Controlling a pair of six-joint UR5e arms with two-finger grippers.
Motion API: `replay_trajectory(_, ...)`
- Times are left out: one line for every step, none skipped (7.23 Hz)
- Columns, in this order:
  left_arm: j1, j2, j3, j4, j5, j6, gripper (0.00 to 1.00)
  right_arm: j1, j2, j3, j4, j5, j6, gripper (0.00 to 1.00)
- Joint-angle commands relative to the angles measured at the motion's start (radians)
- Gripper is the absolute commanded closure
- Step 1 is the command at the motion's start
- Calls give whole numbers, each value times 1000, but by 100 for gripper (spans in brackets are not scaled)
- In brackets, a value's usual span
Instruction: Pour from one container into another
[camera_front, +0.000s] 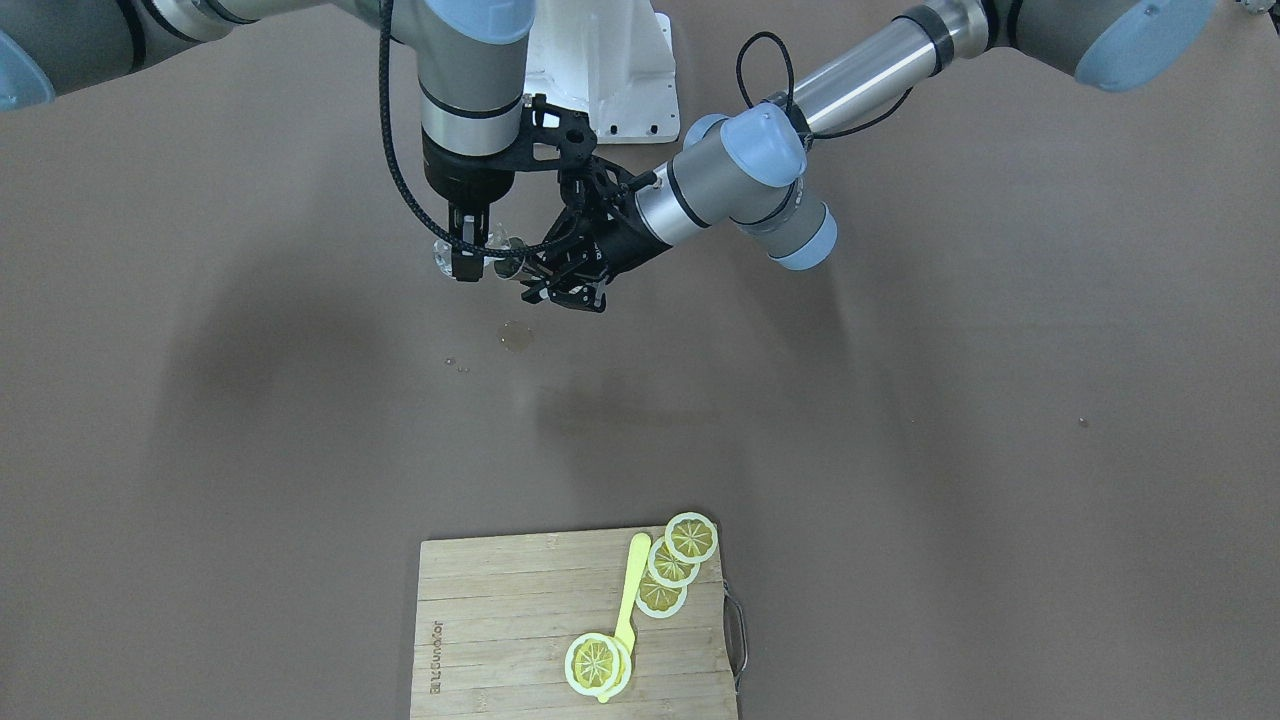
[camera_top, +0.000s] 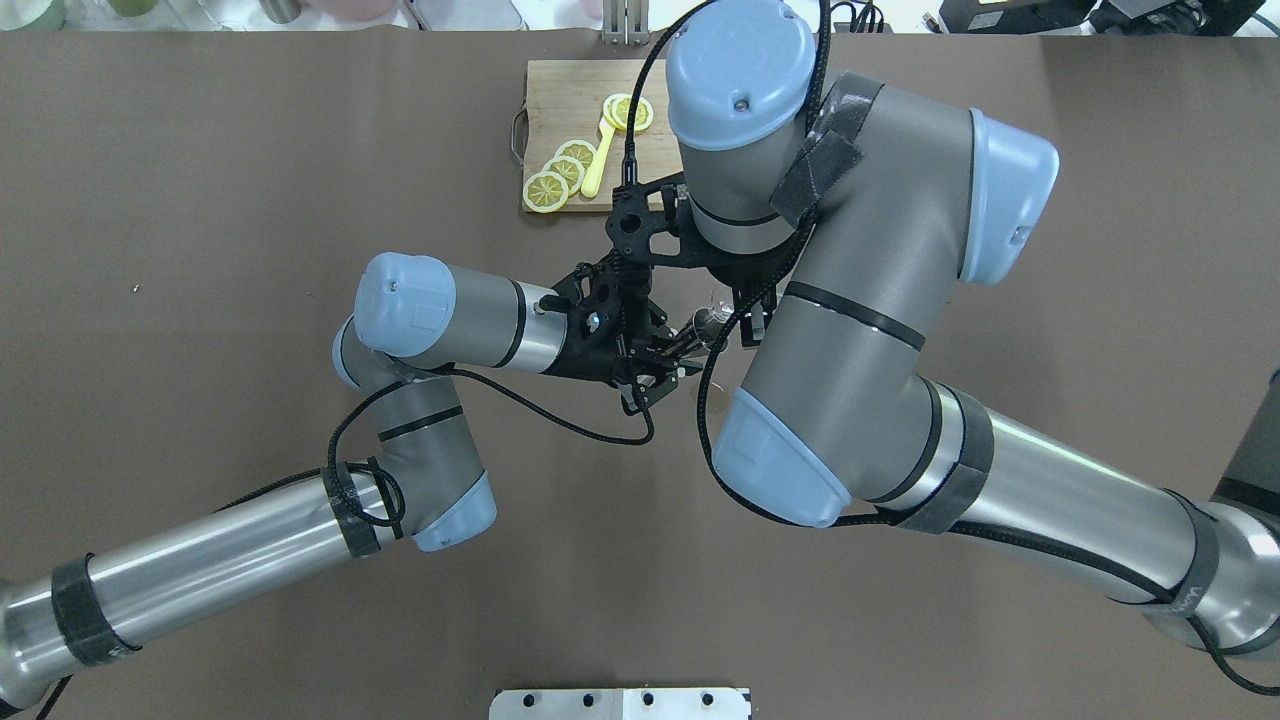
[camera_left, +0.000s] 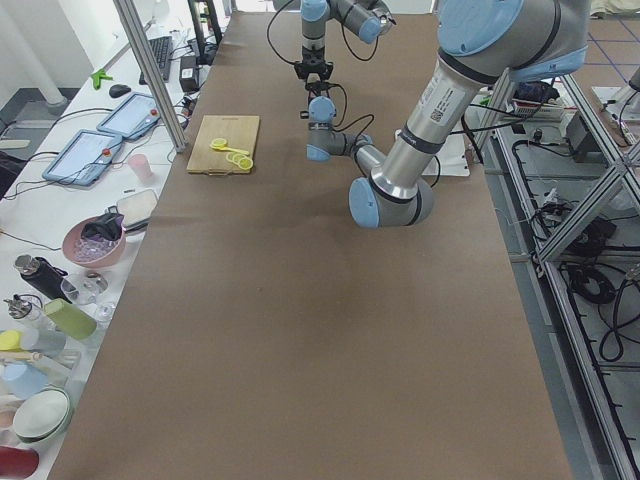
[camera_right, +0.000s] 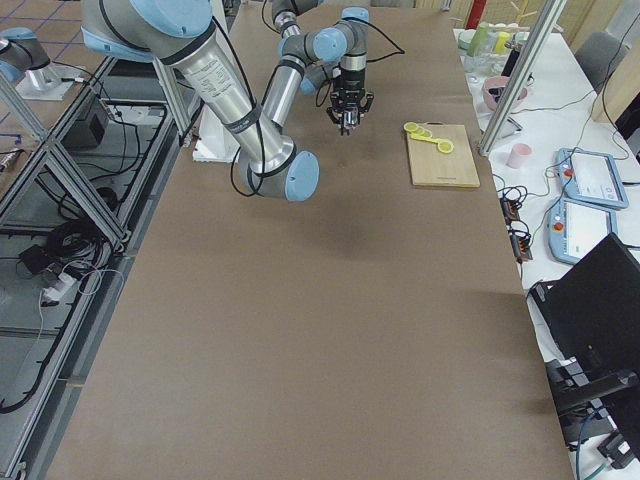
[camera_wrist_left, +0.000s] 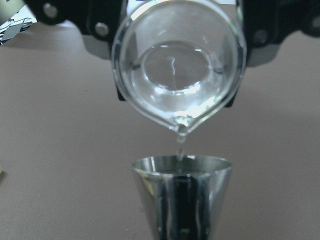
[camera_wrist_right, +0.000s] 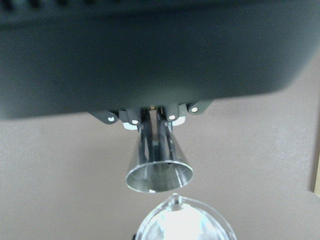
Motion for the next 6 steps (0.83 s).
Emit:
replay_trajectory(0, 0, -3, -2, 2, 0, 100, 13, -63, 46, 117, 7, 61, 100)
replay_trajectory(0, 0, -4, -5, 2, 0, 100, 16, -96, 64, 177, 9, 76, 100)
replay_trajectory(-1, 5, -23, -6, 2, 0, 100, 25, -117, 90, 217, 12, 80, 100)
replay_trajectory(-3, 17, -43, -12, 2, 0, 100, 33, -125, 102, 237, 38, 104, 100)
replay_trajectory(-4, 29, -50, -40, 2, 0, 100, 39, -151, 122, 292, 49, 124, 100)
replay_trajectory(-9, 43, -61, -60, 2, 0, 100, 40, -212, 167, 364, 58, 171, 100)
